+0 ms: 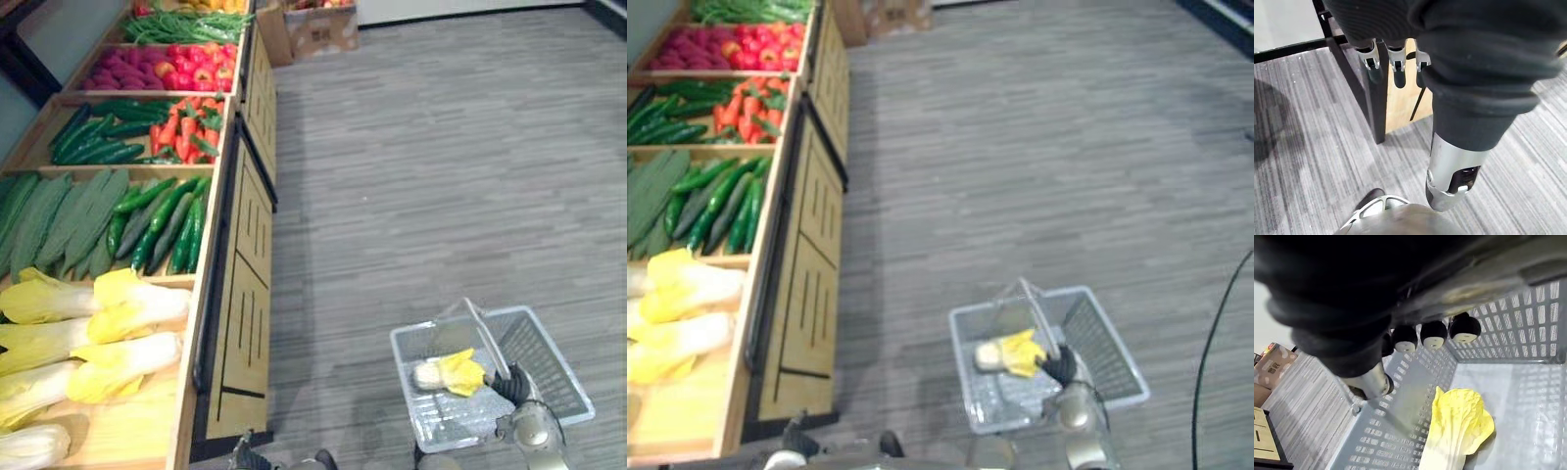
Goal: Pick vegetable in the basket
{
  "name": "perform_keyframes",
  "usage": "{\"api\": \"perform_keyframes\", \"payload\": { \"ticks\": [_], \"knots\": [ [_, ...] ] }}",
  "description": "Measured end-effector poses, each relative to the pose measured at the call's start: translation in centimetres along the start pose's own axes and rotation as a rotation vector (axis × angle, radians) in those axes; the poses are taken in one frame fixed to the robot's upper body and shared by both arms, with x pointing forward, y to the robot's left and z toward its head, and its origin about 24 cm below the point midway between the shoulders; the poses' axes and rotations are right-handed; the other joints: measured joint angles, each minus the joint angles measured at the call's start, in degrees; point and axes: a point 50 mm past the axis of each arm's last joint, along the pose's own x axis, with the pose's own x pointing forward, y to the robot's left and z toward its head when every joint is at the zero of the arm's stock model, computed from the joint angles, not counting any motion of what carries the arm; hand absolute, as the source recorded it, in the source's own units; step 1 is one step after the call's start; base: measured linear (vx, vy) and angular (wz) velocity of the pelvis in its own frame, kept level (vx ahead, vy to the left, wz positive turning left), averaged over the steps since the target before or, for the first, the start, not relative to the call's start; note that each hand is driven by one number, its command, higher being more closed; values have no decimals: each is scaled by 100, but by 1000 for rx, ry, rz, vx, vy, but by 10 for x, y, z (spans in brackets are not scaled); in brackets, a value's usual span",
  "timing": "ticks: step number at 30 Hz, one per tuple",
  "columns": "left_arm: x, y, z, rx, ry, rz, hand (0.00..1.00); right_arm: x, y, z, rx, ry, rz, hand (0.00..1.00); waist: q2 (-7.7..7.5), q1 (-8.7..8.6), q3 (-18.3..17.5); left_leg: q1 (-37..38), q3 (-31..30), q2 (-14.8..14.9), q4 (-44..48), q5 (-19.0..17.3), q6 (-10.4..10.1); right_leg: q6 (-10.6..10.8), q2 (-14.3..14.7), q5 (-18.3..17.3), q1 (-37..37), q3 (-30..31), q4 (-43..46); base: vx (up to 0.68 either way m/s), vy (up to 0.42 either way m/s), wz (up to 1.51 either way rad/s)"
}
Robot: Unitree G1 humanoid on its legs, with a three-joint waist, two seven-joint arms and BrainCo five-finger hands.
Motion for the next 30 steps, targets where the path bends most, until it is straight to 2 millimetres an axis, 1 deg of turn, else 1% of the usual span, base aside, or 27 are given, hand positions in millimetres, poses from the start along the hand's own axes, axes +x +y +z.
{"api": "perform_keyframes", "payload": {
  "ticks": [1,2,3,5,6,7,8,10,11,12,13,14,15,16,17,18,20,21,22,23,24,25,26,27,28,29,30],
  "knots": [
    [0,-1,-1,4,4,-4,0,1,0,1,7,-1,-3,100,45,26,-20,8,-1,19,-47,-97,55,30,-13,-77,-204,38,313,-152,96,-34],
    [1,2,-1,9,2,2,0,2,3,4,22,-1,-3,100,-33,66,30,43,55,-1,-67,-371,113,57,-104,-289,-645,87,1165,-210,85,-48],
    [1,6,-5,22,14,7,0,3,5,8,30,-8,-1,100,-88,121,70,142,149,-13,-69,-410,128,49,-203,-286,-955,58,1863,-214,73,-45],
    [0,9,-14,36,39,11,0,2,9,7,39,-2,7,100,-183,121,108,267,187,-44,-64,-441,167,49,-352,-285,-1141,-10,2440,-110,40,-16],
    [-3,12,-25,51,69,15,0,-1,13,6,47,6,17,100,-201,98,118,377,188,-39,-66,-459,186,49,-527,-290,-1234,-152,2779,-31,21,6],
    [-5,14,-32,59,87,17,0,-1,14,7,51,5,17,100,-251,60,110,438,187,-39,-88,-460,193,-18,-666,-333,-1227,-400,2858,13,4,7],
    [-5,16,-35,63,96,21,0,-1,13,8,52,0,13,100,-291,64,85,468,190,-29,-116,-460,191,-124,-831,-400,-1216,-729,2713,69,-35,2],
    [-6,16,-37,64,107,22,0,1,12,11,53,-10,9,100,-264,123,93,463,189,103,-100,-457,116,-141,-891,-410,-1215,-928,2190,107,-85,0],
    [-5,16,-36,64,106,22,0,4,11,16,57,-21,5,100,-210,126,114,426,171,257,-35,-451,39,-83,-891,-372,-1235,-919,1806,164,-186,4],
    [-5,16,-35,64,104,21,0,5,10,18,58,-26,2,100,-187,127,124,428,162,332,-26,-446,-28,-63,-898,-359,-1260,-883,1638,232,-273,3],
    [-4,16,-33,64,98,22,0,7,9,22,59,-37,-2,100,-168,131,120,433,149,475,-24,-414,-222,66,-911,-272,-1367,-772,1302,288,-339,0],
    [-2,18,-30,65,88,28,0,8,8,25,60,-48,-7,100,-187,138,124,471,123,594,-19,-383,-402,174,-908,-101,-1453,-640,894,278,-322,5],
    [-1,21,-28,68,84,35,0,8,7,25,60,-51,-11,100,-237,137,128,538,86,663,-37,-380,-579,196,-897,106,-1427,-569,603,252,-303,14],
    [0,24,-27,72,80,42,0,7,8,24,59,-47,-9,100,-314,137,112,606,42,681,-54,-389,-694,211,-939,212,-1393,-528,465,294,-357,28],
    [4,25,-20,68,66,45,0,8,4,22,50,-39,-18,100,-283,117,139,736,-45,810,-67,-406,-912,258,-942,769,-1396,-565,739,366,-418,27],
    [3,11,-6,35,28,19,0,13,-7,23,38,-34,-53,100,26,110,124,694,-186,1114,-67,-211,-987,85,-794,303,-1594,-748,1394,433,-473,21],
    [3,4,4,12,-11,10,0,15,-12,24,40,-34,-78,100,151,88,112,687,-388,1243,-36,137,-1028,-21,-817,-204,-1802,-784,2063,334,-377,13],
    [2,0,6,1,-15,1,0,16,-15,24,40,-34,-87,100,186,50,92,553,-597,1357,167,380,-1025,-61,-803,-518,-1812,-886,2353,370,-495,36],
    [1,-1,6,-10,-14,4,0,15,-16,23,36,-34,-89,100,180,26,95,301,-821,1492,652,583,-995,-107,-824,-793,-1742,-1009,2542,301,-411,42],
    [2,0,7,-16,-20,13,0,14,-16,21,32,-28,-88,100,178,20,95,149,-938,1562,913,719,-967,-135,-811,-897,-1685,-1065,2572,345,-481,47],
    [3,3,12,-23,-40,29,0,13,-16,19,26,-23,-86,100,157,25,109,-182,-1048,1708,1493,1258,-678,-218,-786,-1081,-1471,-1207,2574,218,-297,32],
    [3,3,13,-23,-44,32,0,13,-17,18,25,-22,-86,100,147,24,114,-274,-1031,1765,1670,1549,-513,-242,-763,-1125,-1353,-1265,2513,380,-488,28],
    [3,4,15,-27,-49,36,0,13,-17,17,14,-25,-82,100,91,58,151,-449,-844,1930,2139,2073,-230,-317,-654,-1189,-989,-1323,2154,214,-262,8],
    [3,4,15,-28,-52,36,0,13,-18,17,11,-25,-83,100,93,66,150,-496,-792,1944,2314,1981,-268,-323,-626,-1192,-933,-1327,2099,270,-300,-6],
    [4,5,18,-32,-67,40,0,13,-20,15,-5,-23,-82,100,92,107,151,-680,-553,1958,3047,1340,-260,-347,-546,-1203,-673,-1333,1864,189,-207,-11],
    [4,6,20,-34,-76,43,0,11,-22,11,-19,-16,-80,100,92,113,151,-829,-286,1882,3531,808,-172,-363,-452,-1212,-387,-1382,1600,231,-248,-8],
    [4,6,21,-35,-80,43,0,10,-22,9,-22,-10,-80,100,90,117,151,-908,-148,1833,3664,615,-133,-366,-414,-1214,-258,-1410,1491,229,-215,5]
  ]
}}
